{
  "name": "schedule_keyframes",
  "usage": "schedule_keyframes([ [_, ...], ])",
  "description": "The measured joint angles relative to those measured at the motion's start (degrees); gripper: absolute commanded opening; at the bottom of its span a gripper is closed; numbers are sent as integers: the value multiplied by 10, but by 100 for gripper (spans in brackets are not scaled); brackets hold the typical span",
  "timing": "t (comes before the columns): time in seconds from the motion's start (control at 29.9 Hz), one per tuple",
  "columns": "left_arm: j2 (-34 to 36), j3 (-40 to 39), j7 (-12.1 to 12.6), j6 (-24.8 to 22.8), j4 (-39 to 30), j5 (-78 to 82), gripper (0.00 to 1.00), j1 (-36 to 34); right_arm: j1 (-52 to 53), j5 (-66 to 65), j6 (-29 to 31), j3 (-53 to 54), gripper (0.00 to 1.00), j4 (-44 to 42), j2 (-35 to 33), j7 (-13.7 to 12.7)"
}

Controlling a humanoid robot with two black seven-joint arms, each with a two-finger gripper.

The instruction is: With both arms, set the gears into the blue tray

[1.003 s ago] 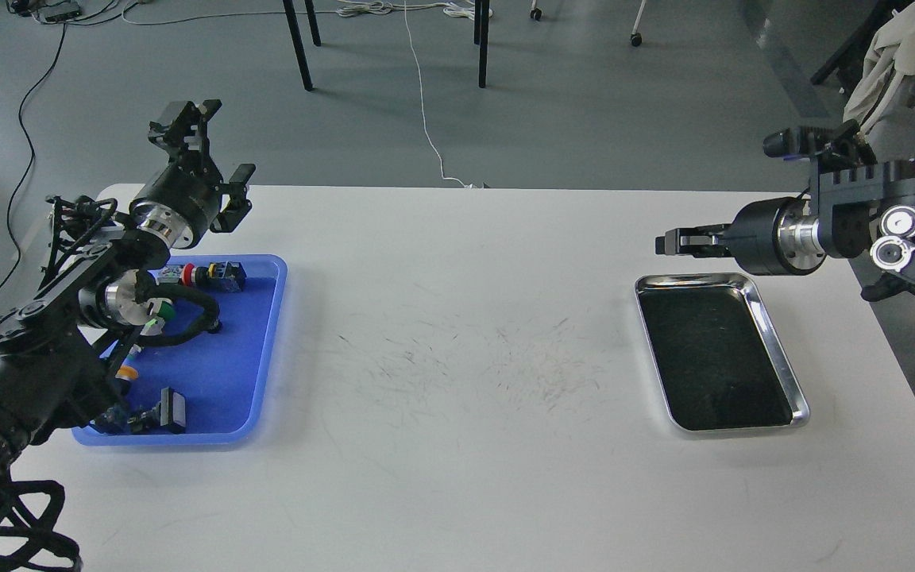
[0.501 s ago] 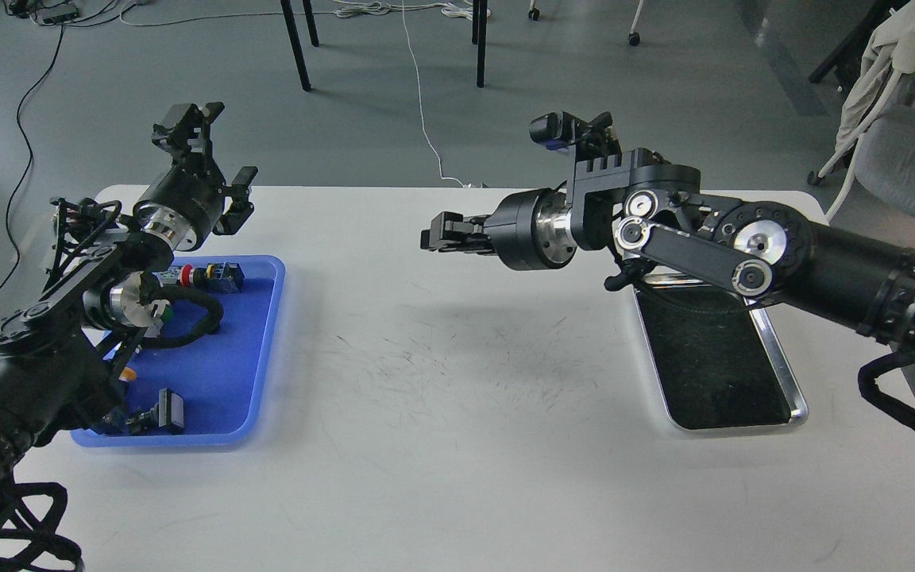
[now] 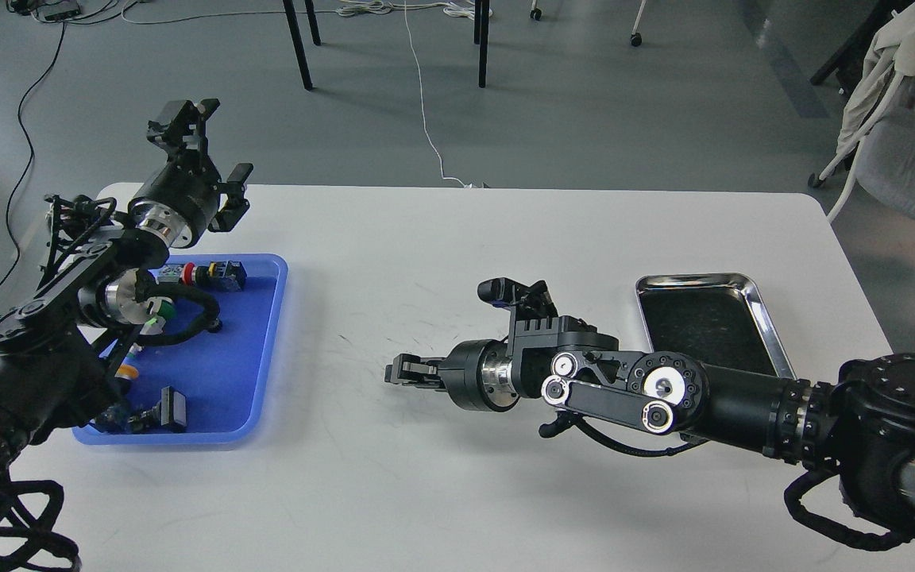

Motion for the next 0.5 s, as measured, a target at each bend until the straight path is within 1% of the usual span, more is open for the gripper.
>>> schedule_keyframes([
  [0.2,0,0,0,1,0,0,98,0,-13,2,-17,6,3,-17,0,2],
  [0.3,0,3,0,1,0,1,98,-1,-18,4,-19,7,6,-17,0,2],
  [0.37,-1,8,0,1,0,1,98,-3,-21,4,-21,7,15,-15,0,3],
  [0.5,-2,17,0,5,0,1,98,-3,-23,5,-27,7,40,-9,-1,2],
])
